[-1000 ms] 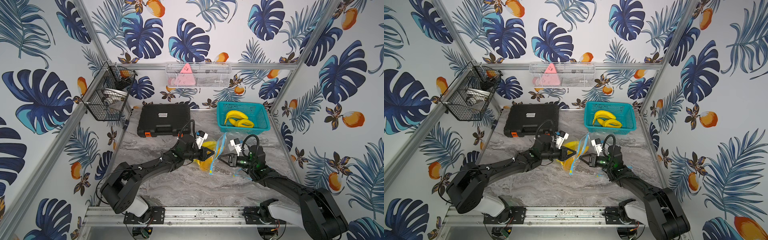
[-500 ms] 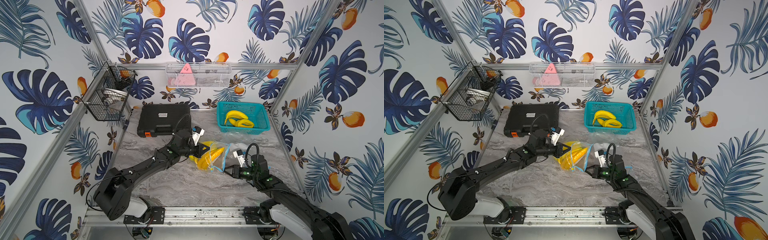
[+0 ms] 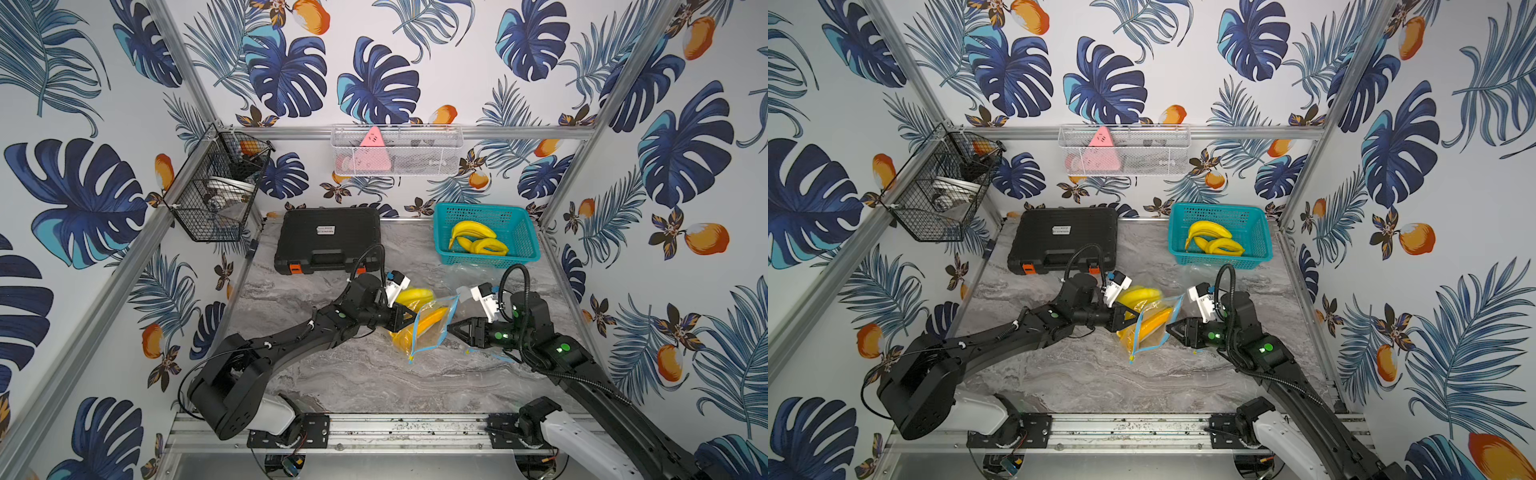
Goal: Open the zip-top bag and take out the banana
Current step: Open the zipper of the food storage bag at the center of the board, then pick up the banana from the zipper food storage bag.
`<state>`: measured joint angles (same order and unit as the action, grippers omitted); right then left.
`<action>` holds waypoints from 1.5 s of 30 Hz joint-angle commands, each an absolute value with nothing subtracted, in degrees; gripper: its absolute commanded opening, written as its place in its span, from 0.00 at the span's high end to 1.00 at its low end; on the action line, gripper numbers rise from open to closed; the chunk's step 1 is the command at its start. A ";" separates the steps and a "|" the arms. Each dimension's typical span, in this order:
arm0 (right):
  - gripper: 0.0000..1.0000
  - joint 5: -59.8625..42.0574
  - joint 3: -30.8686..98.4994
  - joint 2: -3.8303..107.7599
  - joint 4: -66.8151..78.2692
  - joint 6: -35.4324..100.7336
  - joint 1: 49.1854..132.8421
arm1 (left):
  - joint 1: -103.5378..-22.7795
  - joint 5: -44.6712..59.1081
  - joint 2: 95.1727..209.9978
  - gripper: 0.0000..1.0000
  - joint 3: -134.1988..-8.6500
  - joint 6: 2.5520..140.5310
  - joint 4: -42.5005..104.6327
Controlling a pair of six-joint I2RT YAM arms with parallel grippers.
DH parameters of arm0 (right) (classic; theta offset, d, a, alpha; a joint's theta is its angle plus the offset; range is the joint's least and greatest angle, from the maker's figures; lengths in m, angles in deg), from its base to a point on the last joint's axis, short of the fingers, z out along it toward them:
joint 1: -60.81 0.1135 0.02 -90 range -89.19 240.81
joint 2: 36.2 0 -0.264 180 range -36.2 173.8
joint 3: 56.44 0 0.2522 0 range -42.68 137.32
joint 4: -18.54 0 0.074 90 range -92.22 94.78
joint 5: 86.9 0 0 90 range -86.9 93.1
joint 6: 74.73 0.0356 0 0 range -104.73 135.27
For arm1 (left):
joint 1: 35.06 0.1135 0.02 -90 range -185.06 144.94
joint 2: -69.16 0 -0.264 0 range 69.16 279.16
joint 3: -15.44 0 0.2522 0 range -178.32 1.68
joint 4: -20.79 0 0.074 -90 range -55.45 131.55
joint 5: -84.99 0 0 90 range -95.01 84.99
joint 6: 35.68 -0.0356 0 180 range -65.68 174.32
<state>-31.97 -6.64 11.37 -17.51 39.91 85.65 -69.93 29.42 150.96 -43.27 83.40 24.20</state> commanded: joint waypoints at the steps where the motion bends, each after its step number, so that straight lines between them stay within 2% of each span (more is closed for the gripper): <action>1: 0.58 -32.11 -7.07 13.32 -18.78 37.50 86.56 | -69.94 30.08 151.06 1.00 -43.39 84.98 20.68; 11: 0.58 -28.87 -6.85 19.14 -9.64 38.91 93.44 | -71.08 29.69 151.60 1.00 -44.38 85.52 19.96; 17: 0.58 -26.79 -6.07 26.06 -5.12 37.41 93.78 | -71.23 29.54 150.78 1.00 -43.73 85.36 20.03; 23: 0.55 -24.38 -4.35 26.91 -3.95 36.27 93.83 | -71.28 29.09 149.59 1.00 -42.10 85.76 19.58; 29: 0.53 -23.77 -3.90 24.32 -4.01 36.79 93.77 | -71.31 28.96 149.47 1.00 -41.83 86.06 19.00; 35: 0.56 -26.25 -4.57 31.41 -0.03 35.95 94.40 | -71.43 29.40 149.80 1.00 -42.55 87.43 17.22; 45: 0.52 -25.58 -6.33 36.99 6.45 35.83 100.82 | -71.43 29.29 150.18 1.00 -41.96 88.33 15.04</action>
<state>-25.63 -5.77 35.57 3.34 36.46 99.07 -71.40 29.27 150.04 -42.11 87.47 18.65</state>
